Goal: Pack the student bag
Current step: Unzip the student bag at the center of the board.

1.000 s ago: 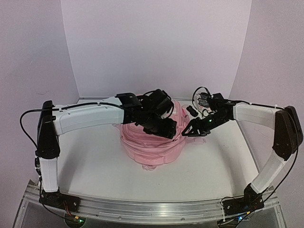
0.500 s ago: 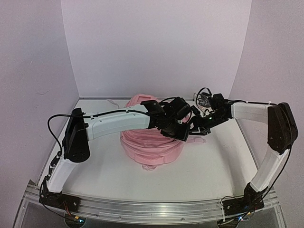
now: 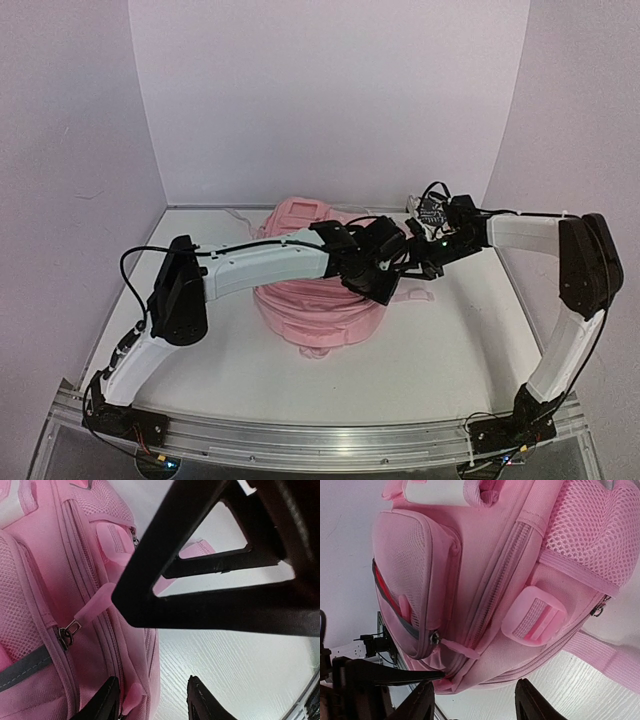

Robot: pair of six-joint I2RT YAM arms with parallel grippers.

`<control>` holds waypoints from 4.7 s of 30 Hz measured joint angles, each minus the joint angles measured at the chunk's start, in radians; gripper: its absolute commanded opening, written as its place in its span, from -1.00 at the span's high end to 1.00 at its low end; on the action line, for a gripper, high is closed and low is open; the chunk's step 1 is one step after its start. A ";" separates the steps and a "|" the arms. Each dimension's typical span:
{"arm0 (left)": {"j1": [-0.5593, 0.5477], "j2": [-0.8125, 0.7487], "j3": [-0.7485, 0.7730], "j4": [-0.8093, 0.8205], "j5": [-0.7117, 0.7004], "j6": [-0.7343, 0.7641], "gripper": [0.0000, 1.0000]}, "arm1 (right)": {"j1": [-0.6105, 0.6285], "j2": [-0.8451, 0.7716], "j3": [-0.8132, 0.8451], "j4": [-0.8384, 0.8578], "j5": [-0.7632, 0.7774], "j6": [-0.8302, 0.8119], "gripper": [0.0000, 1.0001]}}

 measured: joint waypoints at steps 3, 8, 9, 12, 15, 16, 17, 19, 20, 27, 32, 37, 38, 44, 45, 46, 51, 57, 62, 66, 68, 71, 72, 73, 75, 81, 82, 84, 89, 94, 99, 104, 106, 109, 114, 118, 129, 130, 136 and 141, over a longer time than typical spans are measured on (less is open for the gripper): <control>0.001 0.020 0.004 0.002 -0.003 -0.005 0.22 | 0.005 0.008 0.000 0.020 -0.002 0.017 -0.09; 0.013 0.027 0.018 0.008 0.009 -0.019 0.53 | 0.023 0.029 -0.006 0.042 -0.002 0.034 -0.08; 0.017 0.027 0.018 0.008 0.014 -0.020 0.60 | 0.030 0.034 -0.007 0.045 -0.001 0.036 -0.07; 0.026 0.027 0.018 0.010 0.028 -0.021 0.82 | 0.050 0.056 -0.008 0.048 0.001 0.041 -0.05; 0.032 0.020 -0.008 0.030 0.038 -0.020 0.99 | 0.063 0.080 -0.008 0.059 0.002 0.049 -0.04; 0.034 0.018 -0.018 0.038 0.041 -0.013 1.00 | 0.065 0.087 -0.008 0.065 0.002 0.052 -0.04; 0.035 0.016 -0.024 0.044 0.047 -0.008 0.99 | 0.067 0.094 -0.008 0.071 0.002 0.056 -0.03; 0.038 0.012 -0.029 0.047 0.057 -0.005 1.00 | 0.069 0.106 -0.006 0.080 -0.007 0.066 -0.01; 0.038 0.011 -0.029 0.047 0.058 -0.005 1.00 | 0.069 0.111 -0.006 0.083 -0.013 0.069 0.01; 0.040 -0.018 -0.059 0.046 0.056 -0.008 1.00 | 0.070 0.129 0.010 0.084 -0.022 0.084 0.32; 0.039 -0.089 -0.149 0.055 0.084 0.006 1.00 | 0.072 0.132 0.018 0.080 -0.025 0.093 0.92; 0.038 -0.208 -0.295 0.053 0.136 0.019 1.00 | 0.073 0.138 0.032 0.065 -0.032 0.108 1.00; 0.038 -0.230 -0.327 0.060 0.140 0.021 1.00 | 0.073 0.139 0.034 0.064 -0.033 0.108 1.00; 0.037 -0.325 -0.488 0.103 0.142 -0.001 1.00 | 0.093 0.143 0.042 0.055 -0.036 0.109 1.00; 0.036 -0.344 -0.517 0.119 0.138 -0.009 1.00 | 0.097 0.144 0.043 0.053 -0.037 0.109 1.00; 0.035 -0.366 -0.549 0.130 0.132 -0.021 1.00 | 0.100 0.144 0.045 0.051 -0.040 0.109 1.00; 0.025 -0.448 -0.659 0.176 0.087 -0.084 1.00 | 0.115 0.146 0.049 0.044 -0.058 0.109 1.00; 0.009 -0.516 -0.753 0.222 0.027 -0.184 0.99 | 0.122 0.146 0.051 0.035 -0.089 0.107 1.00; -0.001 -0.585 -0.830 0.235 -0.016 -0.266 0.99 | 0.130 0.146 0.051 0.024 -0.118 0.093 1.00; -0.005 -0.636 -0.867 0.232 -0.027 -0.290 1.00 | 0.132 0.146 0.051 0.014 -0.120 0.085 0.87; -0.004 -0.643 -0.867 0.235 -0.026 -0.286 0.95 | 0.131 0.146 0.051 0.015 -0.128 0.085 0.48; -0.004 -0.643 -0.864 0.202 -0.014 -0.264 0.82 | 0.110 0.146 0.050 0.022 -0.111 0.086 0.07; -0.004 -0.643 -0.862 0.181 -0.008 -0.259 0.74 | 0.091 0.145 0.048 0.030 -0.098 0.085 -0.03; -0.004 -0.641 -0.859 0.159 -0.002 -0.253 0.62 | 0.075 0.144 0.046 0.037 -0.087 0.087 -0.06; -0.005 -0.628 -0.840 0.110 0.014 -0.256 0.45 | 0.051 0.130 0.026 0.052 -0.071 0.088 -0.08; -0.011 -0.585 -0.830 0.040 0.052 -0.269 0.18 | 0.055 0.082 -0.017 0.061 -0.050 0.090 -0.09; -0.011 -0.581 -0.830 0.035 0.053 -0.271 0.17 | 0.061 0.082 -0.017 0.063 -0.049 0.090 -0.10; -0.011 -0.578 -0.829 0.027 0.055 -0.272 0.18 | 0.073 0.082 -0.019 0.066 -0.046 0.091 -0.12; -0.011 -0.558 -0.797 -0.009 0.050 -0.288 0.15 | 0.105 0.082 -0.028 0.067 -0.040 0.097 -0.29; -0.011 -0.552 -0.788 -0.013 0.052 -0.290 0.12 | 0.142 0.082 -0.031 0.066 -0.038 0.097 -0.27; -0.007 -0.553 -0.790 0.020 0.070 -0.308 0.06 | 0.170 0.082 -0.030 0.066 -0.037 0.098 -0.26; 0.009 -0.574 -0.830 0.077 0.100 -0.343 0.06 | 0.180 0.083 -0.030 0.066 -0.031 0.098 -0.27; 0.016 -0.583 -0.844 0.096 0.112 -0.360 0.09 | 0.182 0.086 -0.028 0.066 -0.031 0.098 -0.26; 0.032 -0.593 -0.864 0.122 0.134 -0.387 0.21 | 0.183 0.099 -0.020 0.067 -0.031 0.098 -0.23; 0.053 -0.606 -0.905 0.162 0.168 -0.425 0.60 | 0.187 0.118 -0.008 0.066 -0.031 0.098 -0.10; 0.061 -0.610 -0.913 0.173 0.186 -0.437 0.90 | 0.190 0.133 0.005 0.064 -0.029 0.098 0.30; 0.061 -0.687 -0.968 0.191 0.178 -0.446 1.00 | 0.198 0.142 0.027 0.057 -0.025 0.107 1.00; 0.061 -0.702 -0.978 0.188 0.172 -0.447 1.00 | 0.197 0.142 0.027 0.057 -0.024 0.106 1.00; 0.062 -0.809 -1.060 0.185 0.117 -0.473 1.00 | 0.190 0.142 0.027 0.052 -0.028 0.100 1.00; 0.074 -0.937 -1.157 0.064 0.034 -0.525 1.00 | 0.156 0.142 0.028 0.033 -0.020 0.067 1.00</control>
